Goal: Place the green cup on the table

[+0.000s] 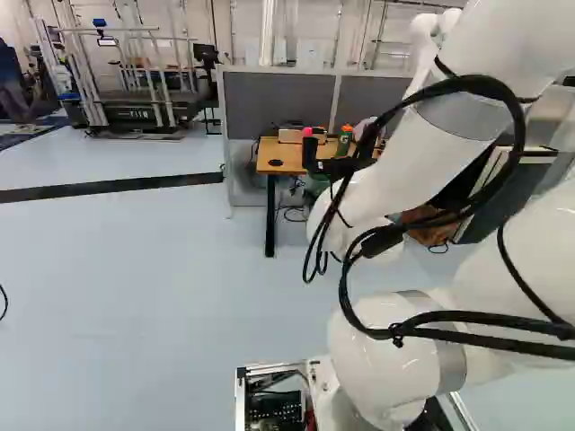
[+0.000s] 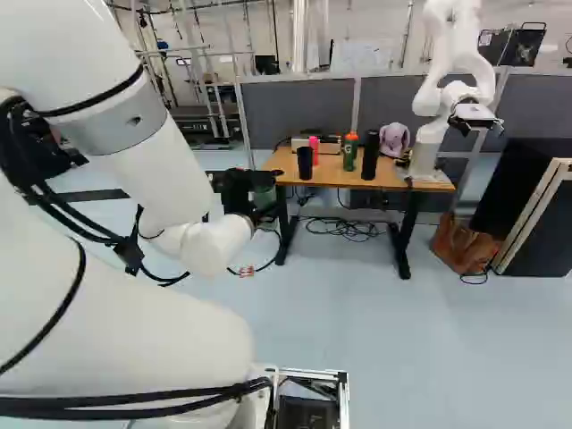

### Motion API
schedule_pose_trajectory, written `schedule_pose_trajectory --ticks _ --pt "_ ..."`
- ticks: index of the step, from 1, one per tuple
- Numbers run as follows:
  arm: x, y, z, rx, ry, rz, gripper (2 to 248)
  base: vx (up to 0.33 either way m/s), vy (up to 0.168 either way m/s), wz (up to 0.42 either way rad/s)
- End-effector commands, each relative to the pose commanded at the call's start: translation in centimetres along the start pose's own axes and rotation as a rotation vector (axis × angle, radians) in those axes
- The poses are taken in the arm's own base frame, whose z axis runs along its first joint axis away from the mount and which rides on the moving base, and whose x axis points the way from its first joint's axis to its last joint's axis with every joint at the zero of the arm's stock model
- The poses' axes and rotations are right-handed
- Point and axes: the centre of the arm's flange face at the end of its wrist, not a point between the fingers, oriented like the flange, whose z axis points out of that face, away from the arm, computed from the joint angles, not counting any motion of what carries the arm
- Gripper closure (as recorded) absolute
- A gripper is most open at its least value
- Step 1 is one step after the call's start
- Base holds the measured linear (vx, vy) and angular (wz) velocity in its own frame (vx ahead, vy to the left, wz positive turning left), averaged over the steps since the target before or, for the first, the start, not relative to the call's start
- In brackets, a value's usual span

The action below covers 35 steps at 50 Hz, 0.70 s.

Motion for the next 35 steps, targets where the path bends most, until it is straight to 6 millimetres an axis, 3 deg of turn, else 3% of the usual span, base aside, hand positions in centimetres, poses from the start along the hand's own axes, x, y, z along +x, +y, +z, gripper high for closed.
schedule_pose_trajectory --ticks 35 --pt "0.0 0.0 0.0 0.0 0.0 0.0 134 0.0 0.0 0.0"
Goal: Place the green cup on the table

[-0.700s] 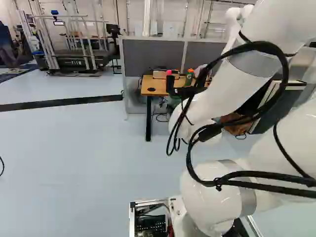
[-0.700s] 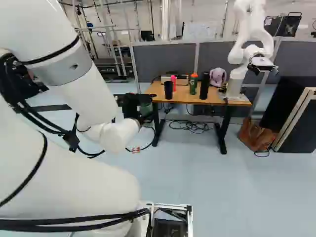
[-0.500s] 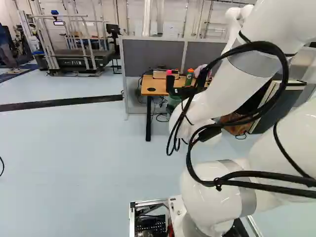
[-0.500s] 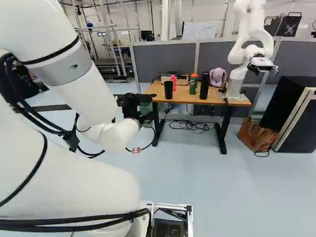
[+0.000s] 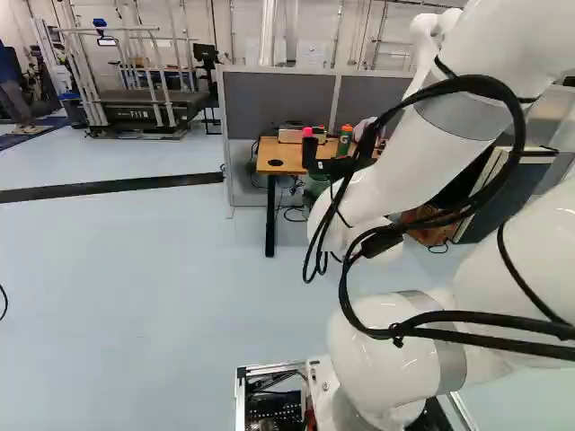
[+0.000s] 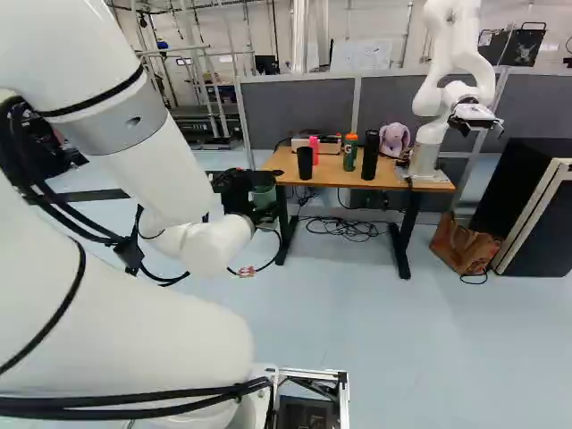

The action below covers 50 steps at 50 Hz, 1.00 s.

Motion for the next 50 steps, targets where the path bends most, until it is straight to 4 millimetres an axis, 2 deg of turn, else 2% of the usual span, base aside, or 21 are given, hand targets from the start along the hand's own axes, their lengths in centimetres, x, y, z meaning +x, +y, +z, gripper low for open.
schedule_pose_trajectory --ticks 7,15,37,50 --pt "0.0 0.0 0.0 0.0 0.0 0.0 134 0.026 0.008 -0.013" --pt "0.0 0.0 0.0 0.0 0.0 0.0 134 0.206 0.058 -0.053" --pt "0.0 0.0 0.0 0.0 0.0 0.0 134 0.347 0.096 -0.066" --pt "0.0 0.0 0.0 0.0 0.0 0.0 134 0.368 0.138 -0.076"
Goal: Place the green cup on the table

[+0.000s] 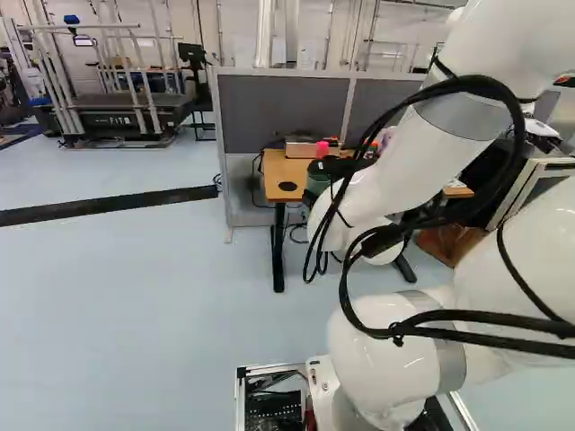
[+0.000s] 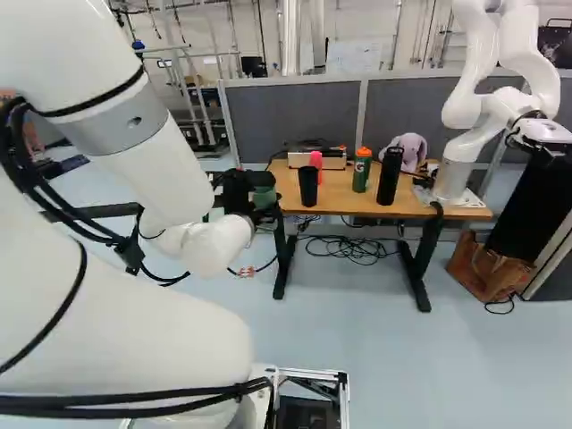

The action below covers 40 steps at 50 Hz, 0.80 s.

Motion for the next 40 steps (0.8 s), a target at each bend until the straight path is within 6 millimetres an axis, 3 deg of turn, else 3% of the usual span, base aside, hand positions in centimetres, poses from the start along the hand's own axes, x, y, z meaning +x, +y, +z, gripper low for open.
schedule_pose_trajectory --ticks 8,15,40 --pt "0.0 0.0 0.0 0.0 0.0 0.0 134 0.341 0.174 -0.069" --pt "0.8 -0.4 1.5 0.014 -0.007 -0.005 134 0.221 0.123 0.079" --pt "4.3 -0.5 4.4 0.016 0.044 -0.005 134 0.014 0.009 -0.001"
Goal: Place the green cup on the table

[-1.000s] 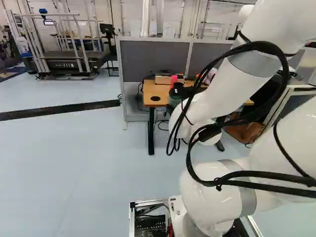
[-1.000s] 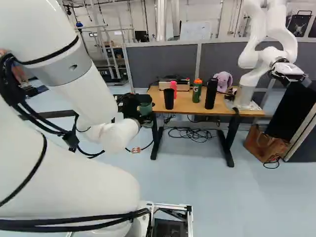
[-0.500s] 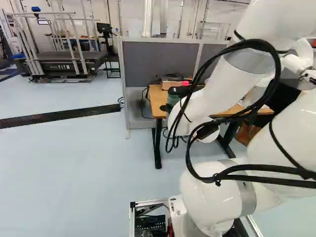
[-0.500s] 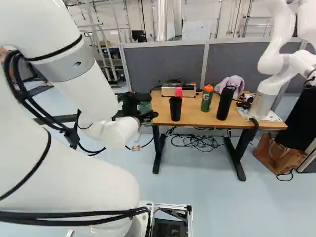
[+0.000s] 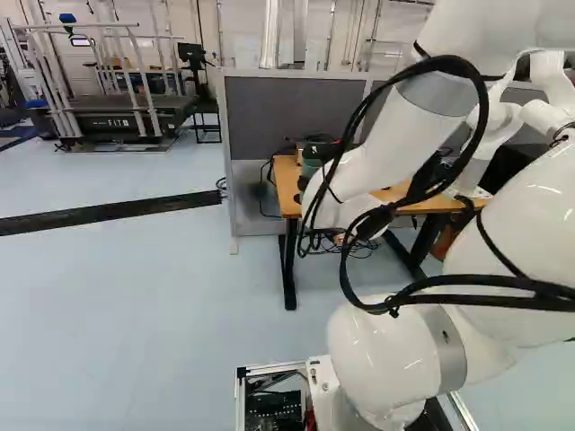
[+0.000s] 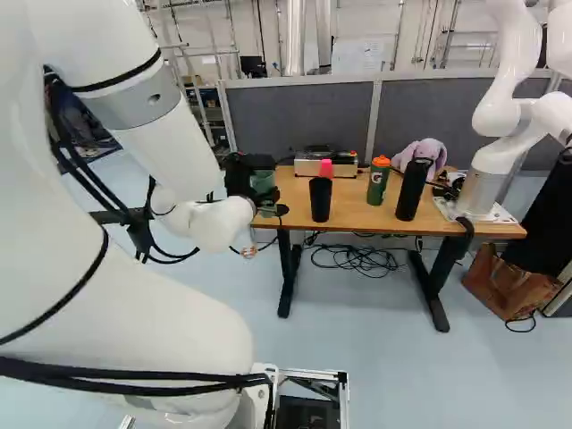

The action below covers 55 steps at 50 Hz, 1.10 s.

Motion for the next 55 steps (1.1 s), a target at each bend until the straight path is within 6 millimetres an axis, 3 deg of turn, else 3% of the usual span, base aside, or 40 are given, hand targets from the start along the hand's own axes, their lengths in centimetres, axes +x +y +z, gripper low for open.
schedule_pose_trajectory --ticks 24,55 --pt "3.8 0.1 3.8 -0.001 0.052 0.0 134 0.0 0.0 0.0" --pt "5.9 0.2 9.9 -0.004 0.057 0.001 134 0.0 0.0 0.0"
